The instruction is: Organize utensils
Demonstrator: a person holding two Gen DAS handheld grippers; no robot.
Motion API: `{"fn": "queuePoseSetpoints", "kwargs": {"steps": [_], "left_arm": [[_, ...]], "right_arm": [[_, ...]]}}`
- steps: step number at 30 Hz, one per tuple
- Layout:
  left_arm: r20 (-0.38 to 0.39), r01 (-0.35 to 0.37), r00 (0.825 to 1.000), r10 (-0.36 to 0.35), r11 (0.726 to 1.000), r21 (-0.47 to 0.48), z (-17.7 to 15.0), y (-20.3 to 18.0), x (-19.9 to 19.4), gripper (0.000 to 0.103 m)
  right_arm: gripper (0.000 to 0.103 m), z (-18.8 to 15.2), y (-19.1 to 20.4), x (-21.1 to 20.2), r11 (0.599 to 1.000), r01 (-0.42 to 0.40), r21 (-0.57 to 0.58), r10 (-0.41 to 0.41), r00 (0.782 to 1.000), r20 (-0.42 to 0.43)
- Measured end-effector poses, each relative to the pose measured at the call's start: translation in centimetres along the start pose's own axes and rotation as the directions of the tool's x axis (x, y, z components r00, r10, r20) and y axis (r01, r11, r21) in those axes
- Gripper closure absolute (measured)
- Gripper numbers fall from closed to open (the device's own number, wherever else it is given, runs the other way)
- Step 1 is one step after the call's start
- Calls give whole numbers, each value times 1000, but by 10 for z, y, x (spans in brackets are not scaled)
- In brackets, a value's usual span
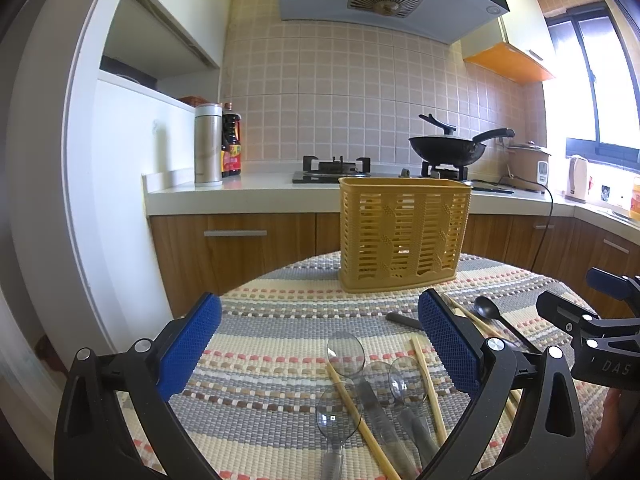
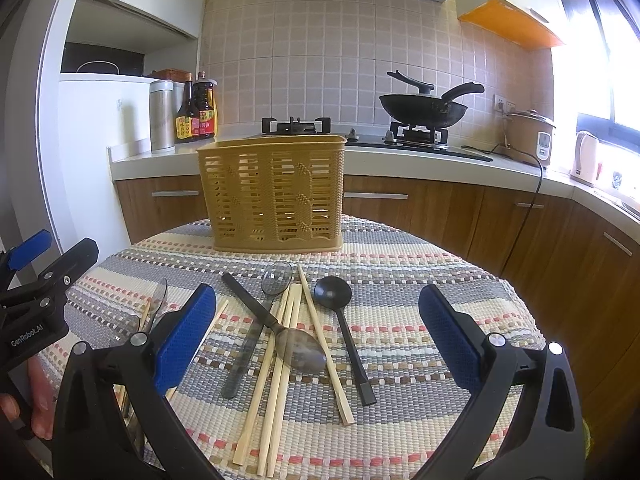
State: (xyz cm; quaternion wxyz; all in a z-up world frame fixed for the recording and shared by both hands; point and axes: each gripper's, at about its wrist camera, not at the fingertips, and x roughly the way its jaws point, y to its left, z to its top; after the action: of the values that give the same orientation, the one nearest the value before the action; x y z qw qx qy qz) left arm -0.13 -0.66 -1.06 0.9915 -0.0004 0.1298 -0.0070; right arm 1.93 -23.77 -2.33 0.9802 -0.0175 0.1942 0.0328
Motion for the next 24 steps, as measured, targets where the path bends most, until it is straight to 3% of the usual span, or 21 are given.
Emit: {"fn": "queuePoseSetpoints", "kwargs": {"steps": [24], "left_arm": [[-7,10,1000,-10,1000,-1,-1,-1,1,7]], "right_arm": [[6,-2,-1,1,1000,1,-3,-1,1000,-4]]}}
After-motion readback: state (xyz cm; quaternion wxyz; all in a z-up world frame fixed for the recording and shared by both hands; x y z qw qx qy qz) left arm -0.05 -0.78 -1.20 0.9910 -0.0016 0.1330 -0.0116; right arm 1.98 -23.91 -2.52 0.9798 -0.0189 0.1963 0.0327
